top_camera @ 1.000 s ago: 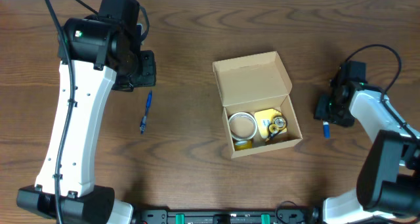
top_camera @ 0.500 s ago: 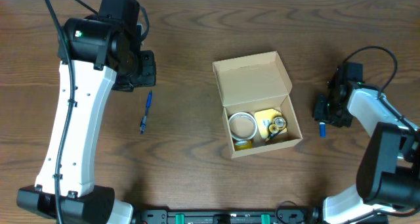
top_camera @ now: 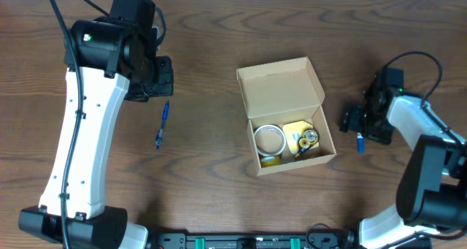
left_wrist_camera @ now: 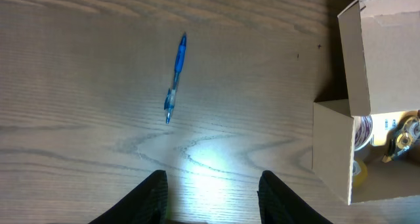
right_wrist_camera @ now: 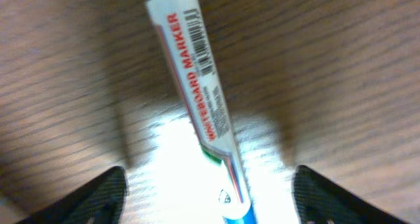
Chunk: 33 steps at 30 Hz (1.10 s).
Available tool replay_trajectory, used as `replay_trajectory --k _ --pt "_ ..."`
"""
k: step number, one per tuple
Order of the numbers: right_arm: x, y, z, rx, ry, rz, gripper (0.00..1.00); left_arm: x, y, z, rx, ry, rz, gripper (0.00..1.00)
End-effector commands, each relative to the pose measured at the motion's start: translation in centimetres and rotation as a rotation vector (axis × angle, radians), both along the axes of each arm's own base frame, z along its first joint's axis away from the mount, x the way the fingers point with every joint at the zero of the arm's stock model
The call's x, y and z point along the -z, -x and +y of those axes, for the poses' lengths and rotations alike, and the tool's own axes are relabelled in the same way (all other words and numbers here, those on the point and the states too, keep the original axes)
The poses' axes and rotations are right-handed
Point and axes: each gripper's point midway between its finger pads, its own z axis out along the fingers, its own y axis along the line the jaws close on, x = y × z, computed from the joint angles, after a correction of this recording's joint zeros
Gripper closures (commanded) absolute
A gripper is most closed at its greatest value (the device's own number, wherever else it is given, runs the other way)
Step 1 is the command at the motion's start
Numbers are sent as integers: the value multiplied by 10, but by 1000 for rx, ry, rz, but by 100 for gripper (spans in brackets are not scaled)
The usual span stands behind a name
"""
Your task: Pack container
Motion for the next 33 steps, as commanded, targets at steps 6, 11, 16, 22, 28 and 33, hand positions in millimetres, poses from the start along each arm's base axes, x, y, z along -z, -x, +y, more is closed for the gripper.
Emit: replay_trajectory --k 6,11,16,22,28,33 --pt "-84 -57 12 -97 -1 -138 21 -7 3 2 3 -3 -27 59" --pt "-174 -90 37 -210 37 -335 16 -7 2 2 4 -3 -28 58" --pt "-243 -92 74 -343 49 -489 5 -9 2 -4 11 29 -33 59" --pt "-269 -73 128 -518 -6 -551 1 -20 1 -24 47 151 -68 59" --pt "-292 -53 161 -605 -41 -618 1 -25 8 -25 52 165 -72 59" --pt "-306 -41 178 -651 -115 -659 3 -25 10 -25 52 164 -65 58"
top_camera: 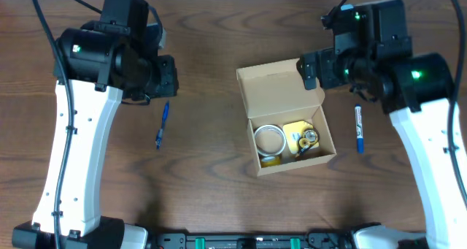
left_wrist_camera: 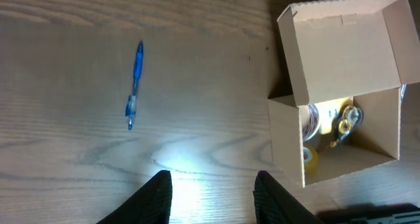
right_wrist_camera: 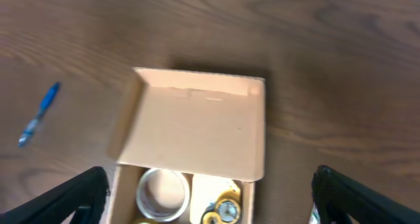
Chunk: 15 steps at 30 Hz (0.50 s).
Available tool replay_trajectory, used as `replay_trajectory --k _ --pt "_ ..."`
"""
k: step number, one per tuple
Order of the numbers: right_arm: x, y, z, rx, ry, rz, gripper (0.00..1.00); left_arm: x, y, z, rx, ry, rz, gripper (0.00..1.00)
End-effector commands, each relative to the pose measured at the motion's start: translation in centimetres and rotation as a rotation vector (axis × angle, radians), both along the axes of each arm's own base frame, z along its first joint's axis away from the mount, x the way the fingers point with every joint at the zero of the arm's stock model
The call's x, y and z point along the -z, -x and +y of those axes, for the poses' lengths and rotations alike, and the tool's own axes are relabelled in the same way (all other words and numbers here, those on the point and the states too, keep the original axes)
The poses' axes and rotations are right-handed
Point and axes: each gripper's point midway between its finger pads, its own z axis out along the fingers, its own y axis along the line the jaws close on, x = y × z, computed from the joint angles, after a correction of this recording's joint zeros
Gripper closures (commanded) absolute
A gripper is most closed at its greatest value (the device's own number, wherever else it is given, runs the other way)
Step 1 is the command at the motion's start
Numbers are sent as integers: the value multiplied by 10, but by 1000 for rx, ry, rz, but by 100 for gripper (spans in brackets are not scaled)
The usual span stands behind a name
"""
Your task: Pack container
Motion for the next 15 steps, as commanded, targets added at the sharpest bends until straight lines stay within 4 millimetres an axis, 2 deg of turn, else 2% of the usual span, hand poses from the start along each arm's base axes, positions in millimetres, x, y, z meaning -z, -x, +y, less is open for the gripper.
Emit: replay_trajectory --k 1,7,11,15 --pt "-14 10 13 -63 -50 -27 2 -4 3 -1 8 10 -7 58" --pt "-11 20 20 -134 -60 0 1 -6 6 -10 59 51 -8 58" --pt "-1 17 5 -93 25 16 8 -6 5 -10 67 49 -13 58" --pt "11 24 3 -91 43 79 10 -6 5 -10 67 50 -12 58"
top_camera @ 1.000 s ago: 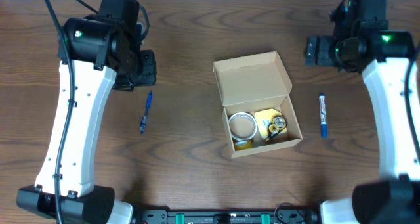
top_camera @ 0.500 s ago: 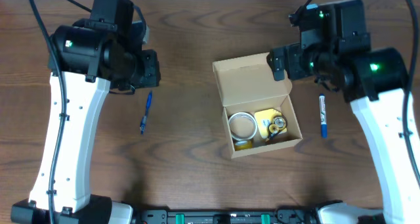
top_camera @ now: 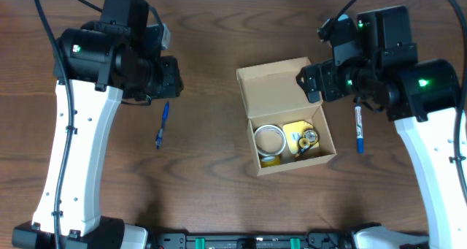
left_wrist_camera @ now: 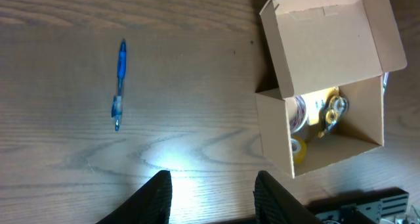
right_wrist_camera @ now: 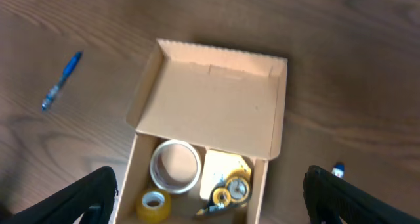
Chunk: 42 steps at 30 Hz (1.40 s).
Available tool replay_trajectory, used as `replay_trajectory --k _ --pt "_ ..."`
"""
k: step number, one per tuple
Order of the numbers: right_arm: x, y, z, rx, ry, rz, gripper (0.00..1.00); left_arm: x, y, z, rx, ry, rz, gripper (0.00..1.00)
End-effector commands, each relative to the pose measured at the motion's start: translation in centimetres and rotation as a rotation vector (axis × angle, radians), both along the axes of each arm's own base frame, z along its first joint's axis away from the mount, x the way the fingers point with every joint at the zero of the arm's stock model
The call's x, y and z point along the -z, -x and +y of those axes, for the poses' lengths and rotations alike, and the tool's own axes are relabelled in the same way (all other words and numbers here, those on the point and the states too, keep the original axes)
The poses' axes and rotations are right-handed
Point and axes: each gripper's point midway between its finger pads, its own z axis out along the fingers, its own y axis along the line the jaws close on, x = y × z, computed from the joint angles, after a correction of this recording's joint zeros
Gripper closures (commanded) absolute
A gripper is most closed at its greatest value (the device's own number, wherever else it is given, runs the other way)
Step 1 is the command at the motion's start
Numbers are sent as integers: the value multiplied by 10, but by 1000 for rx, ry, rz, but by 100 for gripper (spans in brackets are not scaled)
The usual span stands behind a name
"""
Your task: Pack container
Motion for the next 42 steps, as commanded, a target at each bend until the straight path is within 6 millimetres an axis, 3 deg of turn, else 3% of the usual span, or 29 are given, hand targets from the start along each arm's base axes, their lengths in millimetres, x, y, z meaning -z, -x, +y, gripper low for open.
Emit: replay_trajectory --k 1,20,25,29,37,42 --pt "7 -1 -1 -11 37 20 10 -4 3 -1 21 7 -13 58" --pt "12 -1 -12 27 88 34 8 -5 2 -4 27 24 -16 58" --pt "47 17 -10 3 127 169 9 -7 -1 -5 27 27 -33 58" --pt "70 19 -5 -25 154 236 10 -6 -1 -5 28 27 -33 57" --pt "74 8 -10 -4 193 212 10 -5 2 -4 31 21 -17 57" --pt "86 13 -12 -5 206 246 10 -5 3 -4 31 21 -16 58"
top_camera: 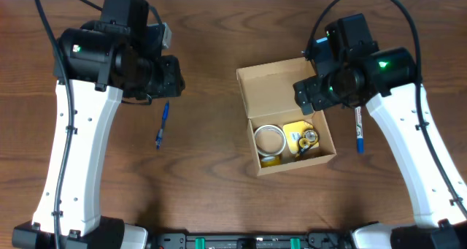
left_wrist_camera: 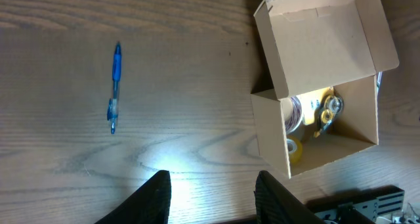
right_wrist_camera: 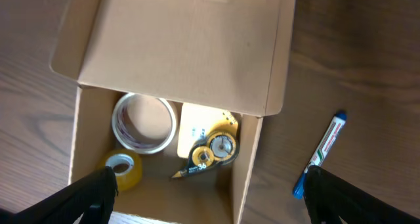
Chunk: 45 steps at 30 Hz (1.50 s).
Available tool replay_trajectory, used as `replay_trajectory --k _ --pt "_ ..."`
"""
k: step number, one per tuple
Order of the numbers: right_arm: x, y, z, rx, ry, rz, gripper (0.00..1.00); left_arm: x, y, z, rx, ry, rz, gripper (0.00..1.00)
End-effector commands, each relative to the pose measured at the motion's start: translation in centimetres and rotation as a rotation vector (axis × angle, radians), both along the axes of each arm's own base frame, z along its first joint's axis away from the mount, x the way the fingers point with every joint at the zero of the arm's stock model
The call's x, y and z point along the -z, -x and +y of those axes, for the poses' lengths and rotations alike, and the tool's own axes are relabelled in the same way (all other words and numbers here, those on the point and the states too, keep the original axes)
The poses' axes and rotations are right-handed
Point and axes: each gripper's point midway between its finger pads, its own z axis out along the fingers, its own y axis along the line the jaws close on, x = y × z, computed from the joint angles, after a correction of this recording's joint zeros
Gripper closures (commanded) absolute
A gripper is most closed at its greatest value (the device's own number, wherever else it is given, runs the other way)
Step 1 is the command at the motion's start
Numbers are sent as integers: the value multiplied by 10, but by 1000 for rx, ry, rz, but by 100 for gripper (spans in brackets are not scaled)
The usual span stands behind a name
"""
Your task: Pack container
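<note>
The open cardboard box (top_camera: 327, 142) sits mid-table with its lid flap (top_camera: 281, 88) laid back. Inside lie a white tape roll (right_wrist_camera: 144, 121), a small yellow tape roll (right_wrist_camera: 123, 171) and a yellow correction-tape dispenser (right_wrist_camera: 213, 150). A whiteboard marker (right_wrist_camera: 321, 152) lies on the table just right of the box. To the box's left a blue pen (left_wrist_camera: 114, 86) lies on the wood. My right gripper (right_wrist_camera: 210, 198) hangs open and empty over the box. Also open and empty, my left gripper (left_wrist_camera: 213, 198) is high above the table between pen and box.
The wooden table (top_camera: 211, 176) carries only these items. The rail of the robot base (top_camera: 241, 242) runs along the front edge. Both white arms (top_camera: 73, 154) reach in from the front corners.
My right gripper has moved closer over the box, so its contents and the marker fill more of the wrist view. The left gripper has barely shifted. Nothing was picked up.
My right gripper was first low on the table, open astride the marker right of the box. Then it was high over the box lid, the marker still on the table. It has since come closer over the box. The left stayed open, with the pen unmoved.
</note>
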Motion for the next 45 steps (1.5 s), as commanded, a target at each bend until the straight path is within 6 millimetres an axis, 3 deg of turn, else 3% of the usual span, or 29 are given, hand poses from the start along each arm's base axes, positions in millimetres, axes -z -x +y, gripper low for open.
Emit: replay_trajectory --k 1,6,8,10,24,31,38,45 --pt "12 7 -2 -16 30 31 11 -4 4 -1 22 8 -8 57" --pt "36 24 2 -22 5 120 20 -3 5 -1 21 8 -6 57" --pt "41 26 3 0 -9 135 40 -3 4 -1 22 8 -7 57" --pt "42 33 13 -15 -65 172 50 -3 5 -1 22 8 -6 58" --pt "86 94 67 -199 -28 311 57 -3 5 -1 21 5 -6 58" --pt "120 120 64 -201 6 389 60 -3 5 -1 21 5 -5 58" --pt "131 128 72 -203 -37 411 63 -3 5 -1 21 5 -6 58" --pt "131 124 84 -230 -55 371 58 -3 5 -1 21 5 -5 58"
